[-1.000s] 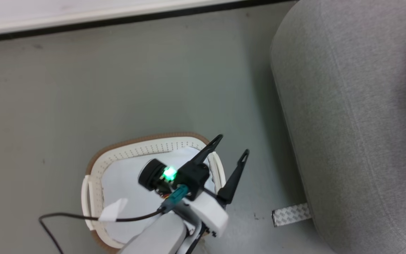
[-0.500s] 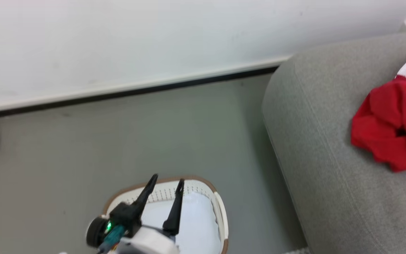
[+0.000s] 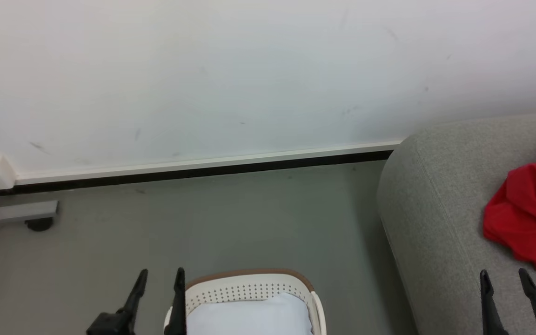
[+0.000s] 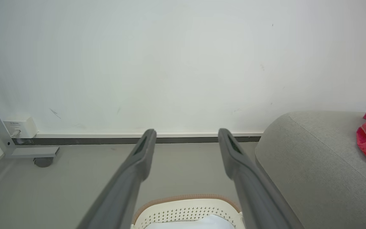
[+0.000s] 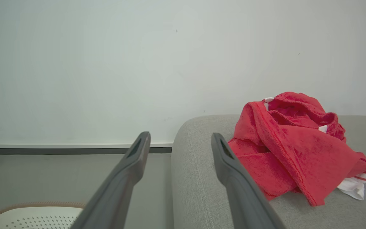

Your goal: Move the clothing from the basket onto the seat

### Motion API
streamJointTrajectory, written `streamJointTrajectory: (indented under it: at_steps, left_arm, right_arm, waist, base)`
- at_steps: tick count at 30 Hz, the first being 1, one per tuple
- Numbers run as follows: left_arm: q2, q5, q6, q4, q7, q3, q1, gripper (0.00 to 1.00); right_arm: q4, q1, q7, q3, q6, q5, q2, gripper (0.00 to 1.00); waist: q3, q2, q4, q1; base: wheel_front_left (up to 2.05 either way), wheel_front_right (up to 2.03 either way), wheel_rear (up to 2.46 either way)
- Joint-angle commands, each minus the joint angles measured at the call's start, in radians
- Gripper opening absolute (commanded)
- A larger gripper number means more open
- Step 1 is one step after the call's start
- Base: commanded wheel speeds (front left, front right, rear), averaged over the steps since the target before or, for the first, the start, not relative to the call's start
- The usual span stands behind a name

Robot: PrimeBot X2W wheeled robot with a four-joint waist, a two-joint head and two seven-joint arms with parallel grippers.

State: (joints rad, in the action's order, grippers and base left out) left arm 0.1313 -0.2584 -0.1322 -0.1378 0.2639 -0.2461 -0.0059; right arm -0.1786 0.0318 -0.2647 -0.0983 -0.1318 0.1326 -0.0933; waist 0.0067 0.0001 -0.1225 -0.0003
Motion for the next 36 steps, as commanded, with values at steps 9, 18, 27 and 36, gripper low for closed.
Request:
streamJointTrajectory:
  at_steps: [9,18,27,36]
  left_arm:
    - [-0.048,0.069,0.076,-0.016,0.001,0.116,0.073,1.0]
    - [-0.067,0.076,0.097,-0.055,-0.002,0.136,0.074,0.0]
    - [-0.069,-0.075,0.115,-0.066,-0.045,0.163,0.053,0.0]
    - [-0.07,-0.236,0.133,-0.069,-0.085,0.187,0.033,0.0]
  right_arm:
    - [-0.022,0.075,0.0,0.046,0.002,-0.003,0.037,1.0]
    - [-0.064,0.072,0.002,0.06,0.0,-0.003,0.045,0.0]
    - [-0.068,0.047,0.045,0.05,0.0,0.153,0.045,0.0]
    - [-0.065,0.023,0.086,0.042,0.0,0.32,0.045,0.0]
  waist:
    - [-0.05,-0.0001,0.042,0.0003]
    - [-0.055,-0.0001,0.049,0.0003]
    - [-0.052,-0.0001,0.054,0.0003]
    - [-0.048,-0.0001,0.059,0.0003]
  base:
    - [0.0,0.0,0.0]
    - [0.0,0.0,0.0]
    - [0.0,0.0,0.0]
    - [0.0,0.0,0.0]
